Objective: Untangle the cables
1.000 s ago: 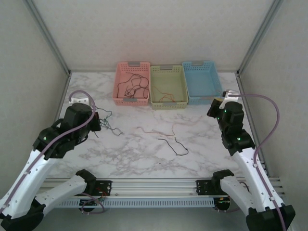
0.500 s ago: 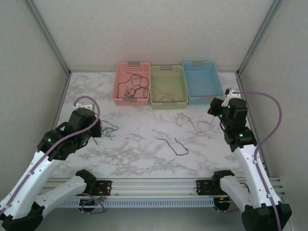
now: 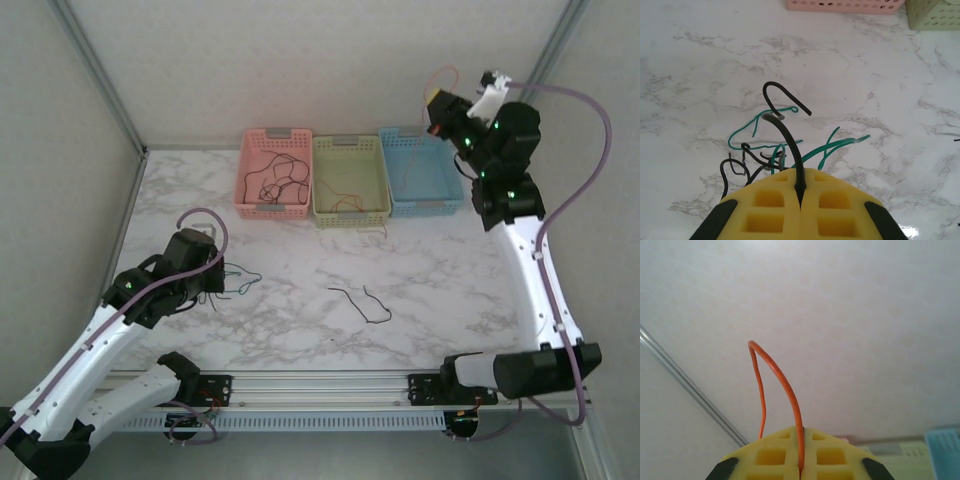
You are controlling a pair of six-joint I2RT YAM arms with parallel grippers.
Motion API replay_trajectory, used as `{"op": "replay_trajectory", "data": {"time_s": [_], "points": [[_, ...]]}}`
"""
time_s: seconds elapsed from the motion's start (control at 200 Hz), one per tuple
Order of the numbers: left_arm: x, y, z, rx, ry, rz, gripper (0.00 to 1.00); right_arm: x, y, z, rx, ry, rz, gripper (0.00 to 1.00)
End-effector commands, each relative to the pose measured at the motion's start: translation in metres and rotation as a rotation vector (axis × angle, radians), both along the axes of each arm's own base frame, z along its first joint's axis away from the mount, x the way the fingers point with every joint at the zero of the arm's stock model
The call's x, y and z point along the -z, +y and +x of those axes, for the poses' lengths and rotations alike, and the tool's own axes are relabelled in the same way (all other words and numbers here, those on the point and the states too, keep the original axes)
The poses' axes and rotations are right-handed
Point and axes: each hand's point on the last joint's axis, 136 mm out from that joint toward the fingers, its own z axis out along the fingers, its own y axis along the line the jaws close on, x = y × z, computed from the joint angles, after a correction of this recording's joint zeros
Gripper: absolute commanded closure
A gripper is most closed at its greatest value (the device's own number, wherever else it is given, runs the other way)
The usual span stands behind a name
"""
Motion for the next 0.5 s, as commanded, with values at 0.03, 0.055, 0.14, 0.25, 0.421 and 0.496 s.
{"op": "replay_trajectory", "data": {"time_s": [0.03,0.055,0.14,0.25,0.421,0.496], "points": [[0.0,-0.006,0.001,0.019,-0.002,-0.031,1.0,-0.048,0.024,0.007,-0.076,-0.136,0.038,1.0],[0.0,-0.006,0.001,0.02,-0.002,-0.03,1.0,-0.053,0.026,0.01,-0.076,-0.149,0.042,1.0],[0.001,-0.006,0.002,0.022,-0.002,-0.03,1.0,-0.067,0.032,0.021,-0.083,-0.184,0.045,1.0],[0.002,-0.007,0.002,0.027,0.005,-0.029,1.0,-0.082,0.039,0.035,-0.089,-0.206,0.049,1.0],[0.002,-0.007,0.001,0.028,0.004,-0.025,1.0,-0.118,0.048,0.037,-0.112,-0.27,0.058,1.0],[0.002,-0.007,0.001,0.028,0.004,-0.025,1.0,-0.132,0.049,0.036,-0.114,-0.298,0.065,1.0]]}}
